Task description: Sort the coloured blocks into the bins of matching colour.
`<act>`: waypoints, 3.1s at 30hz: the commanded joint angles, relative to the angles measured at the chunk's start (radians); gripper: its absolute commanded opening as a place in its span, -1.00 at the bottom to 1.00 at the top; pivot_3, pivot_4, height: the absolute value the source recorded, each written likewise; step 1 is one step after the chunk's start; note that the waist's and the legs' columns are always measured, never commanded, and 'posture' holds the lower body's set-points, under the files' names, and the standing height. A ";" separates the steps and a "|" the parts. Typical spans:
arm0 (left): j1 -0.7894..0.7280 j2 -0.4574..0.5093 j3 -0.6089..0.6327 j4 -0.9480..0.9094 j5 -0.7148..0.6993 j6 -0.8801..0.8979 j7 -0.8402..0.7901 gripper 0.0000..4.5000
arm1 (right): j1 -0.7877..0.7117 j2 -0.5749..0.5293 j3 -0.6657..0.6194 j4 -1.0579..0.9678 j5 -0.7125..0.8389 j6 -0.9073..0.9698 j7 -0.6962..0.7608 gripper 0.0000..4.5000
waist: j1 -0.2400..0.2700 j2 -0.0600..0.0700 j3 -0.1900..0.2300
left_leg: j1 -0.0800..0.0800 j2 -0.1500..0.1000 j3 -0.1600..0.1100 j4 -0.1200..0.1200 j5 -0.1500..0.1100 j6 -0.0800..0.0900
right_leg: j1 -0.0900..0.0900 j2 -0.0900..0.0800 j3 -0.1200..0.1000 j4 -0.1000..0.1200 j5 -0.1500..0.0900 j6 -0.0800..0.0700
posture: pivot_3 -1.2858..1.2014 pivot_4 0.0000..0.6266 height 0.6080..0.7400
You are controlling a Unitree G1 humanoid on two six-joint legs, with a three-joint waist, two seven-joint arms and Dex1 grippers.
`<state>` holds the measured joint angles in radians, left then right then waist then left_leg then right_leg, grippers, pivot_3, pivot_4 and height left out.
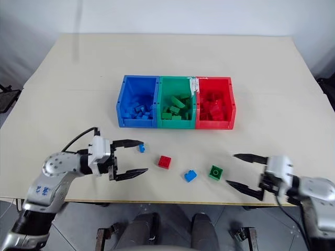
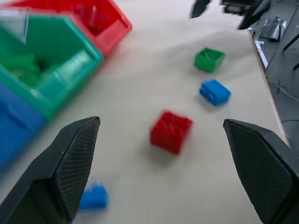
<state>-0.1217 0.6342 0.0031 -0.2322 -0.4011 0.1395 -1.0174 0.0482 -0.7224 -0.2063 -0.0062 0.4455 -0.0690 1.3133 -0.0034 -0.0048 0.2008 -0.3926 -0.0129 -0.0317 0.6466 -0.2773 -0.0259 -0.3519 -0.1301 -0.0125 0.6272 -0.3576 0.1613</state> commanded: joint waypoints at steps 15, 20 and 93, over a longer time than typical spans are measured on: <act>0.103 0.031 0.099 -0.138 -0.030 0.020 0.083 1.00 | -0.163 0.059 0.093 0.145 -0.012 -0.069 -0.020 -0.33 | 0.022 0.000 0.000 | 0.004 -0.001 0.000 0.000 -0.002 0.001 | 0.008 0.000 -0.003 -0.005 0.000 0.000 | 0.03 -0.52 1.00; 0.122 0.015 0.119 -0.112 0.010 0.007 0.151 1.00 | -0.363 0.142 0.108 0.048 0.018 0.101 -0.215 -0.33 | -0.003 0.000 0.000 | 0.005 0.001 -0.003 0.000 -0.002 0.000 | 0.007 0.000 -0.002 -0.004 0.000 0.000 | 0.03 -0.52 1.00; 0.233 -0.048 0.186 -0.133 -0.017 -0.010 0.200 1.00 | -0.467 0.082 0.315 0.023 0.016 0.206 0.038 -0.63 | -0.003 -0.001 0.000 | 0.001 0.008 0.010 0.001 -0.006 0.001 | -0.002 0.001 0.001 -0.002 0.000 -0.001 | 0.03 -0.52 1.00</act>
<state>0.0848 0.5959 0.1340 -0.3455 -0.3996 0.1356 -0.8600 -0.3847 -0.6481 0.1573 0.1025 0.3906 0.0447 1.4035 -0.0064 -0.0061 0.2007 -0.3913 -0.0043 -0.0224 0.6479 -0.2838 -0.0249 -0.3548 -0.1290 -0.0112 0.6260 -0.3574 0.1607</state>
